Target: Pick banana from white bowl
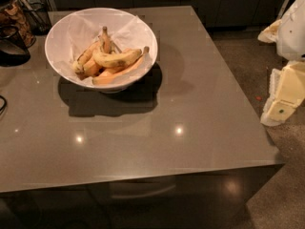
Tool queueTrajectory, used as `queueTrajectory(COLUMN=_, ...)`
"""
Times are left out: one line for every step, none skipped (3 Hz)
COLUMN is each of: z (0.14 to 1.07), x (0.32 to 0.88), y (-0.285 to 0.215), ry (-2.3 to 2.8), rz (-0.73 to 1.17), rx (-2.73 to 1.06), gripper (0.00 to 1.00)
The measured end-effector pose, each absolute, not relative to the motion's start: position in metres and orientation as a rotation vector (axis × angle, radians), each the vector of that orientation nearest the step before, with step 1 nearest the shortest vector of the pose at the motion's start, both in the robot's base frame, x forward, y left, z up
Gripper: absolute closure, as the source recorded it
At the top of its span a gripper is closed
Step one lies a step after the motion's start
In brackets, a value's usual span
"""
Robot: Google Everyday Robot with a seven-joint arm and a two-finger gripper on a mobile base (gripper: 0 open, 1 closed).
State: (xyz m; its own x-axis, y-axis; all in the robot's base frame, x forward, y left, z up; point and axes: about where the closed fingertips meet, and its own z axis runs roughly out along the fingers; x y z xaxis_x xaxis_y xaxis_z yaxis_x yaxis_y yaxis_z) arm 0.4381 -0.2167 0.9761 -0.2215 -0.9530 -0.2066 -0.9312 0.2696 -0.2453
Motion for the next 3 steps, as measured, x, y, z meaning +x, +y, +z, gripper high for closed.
queueTrajectory(z=0.976, x=0.438, y=-0.217, ry=2.232, rz=-0.098, rx=-1.725, gripper=0.00)
queueTrajectory(z=0.989, x=0.450, y=-0.191, ry=2.262, rz=-0.071, rx=-1.716, gripper=0.00)
queueTrajectory(z=1.007, x=0.481, y=-0.148, ry=2.281, rz=-0.065, rx=-1.724, gripper=0.00)
